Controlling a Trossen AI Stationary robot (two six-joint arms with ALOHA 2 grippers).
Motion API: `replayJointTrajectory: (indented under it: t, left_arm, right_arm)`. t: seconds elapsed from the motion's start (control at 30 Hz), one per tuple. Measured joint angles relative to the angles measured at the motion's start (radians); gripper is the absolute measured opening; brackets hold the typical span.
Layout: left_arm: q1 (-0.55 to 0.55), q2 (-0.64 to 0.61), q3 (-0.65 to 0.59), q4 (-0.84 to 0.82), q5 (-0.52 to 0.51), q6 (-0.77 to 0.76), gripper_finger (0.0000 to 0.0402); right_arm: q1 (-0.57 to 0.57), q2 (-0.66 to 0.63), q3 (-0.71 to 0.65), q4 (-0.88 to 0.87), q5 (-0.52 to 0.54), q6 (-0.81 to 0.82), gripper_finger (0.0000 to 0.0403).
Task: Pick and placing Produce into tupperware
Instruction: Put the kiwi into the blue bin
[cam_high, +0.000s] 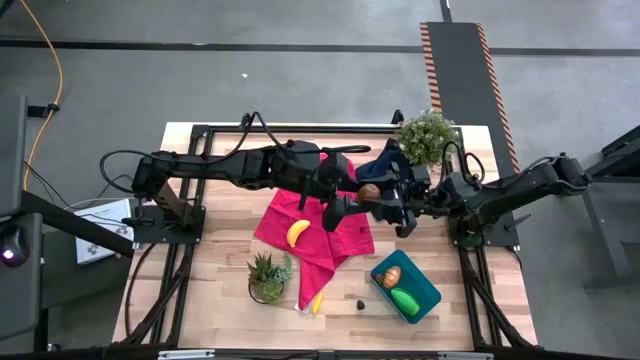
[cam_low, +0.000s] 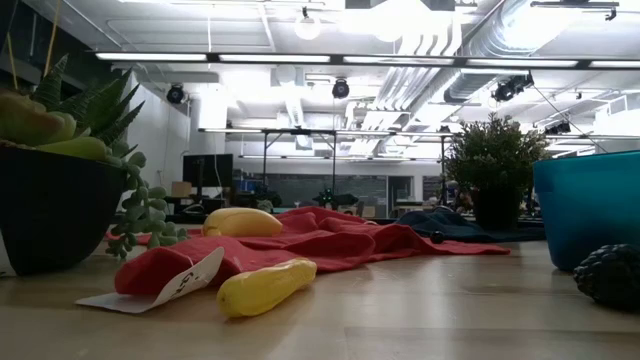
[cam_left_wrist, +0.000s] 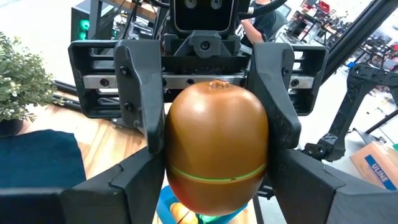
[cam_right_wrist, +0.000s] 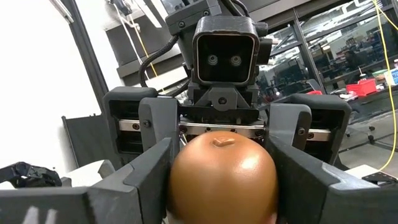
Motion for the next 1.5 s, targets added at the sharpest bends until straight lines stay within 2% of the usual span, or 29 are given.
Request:
replayJointTrajectory:
  t: [0.4,0.63,1.23,1.5]
  left_arm:
    - [0.000,0.000,0.000,-0.020,0.009,-0.007,0.0327]
    - [0.000,0.000,0.000,-0.093,0.029,-0.008,0.0346]
    - [0.001,-0.043,0.001,-0.238,0.040,0.042,0.0290]
    - [0.008,-0.135,0.001,-0.252,-0.111,0.109,0.0256]
  right_arm:
    - [0.000,0.001,0.000,0.001,0.001,-0.002,0.0220]
    - [0.000,0.001,0.000,0.003,0.001,-0.002,0.0219]
    - [0.000,0.000,0.000,0.004,0.000,0.020,0.0219]
    - [0.000,0.000,0.000,0.028,0.001,0.022,0.0219]
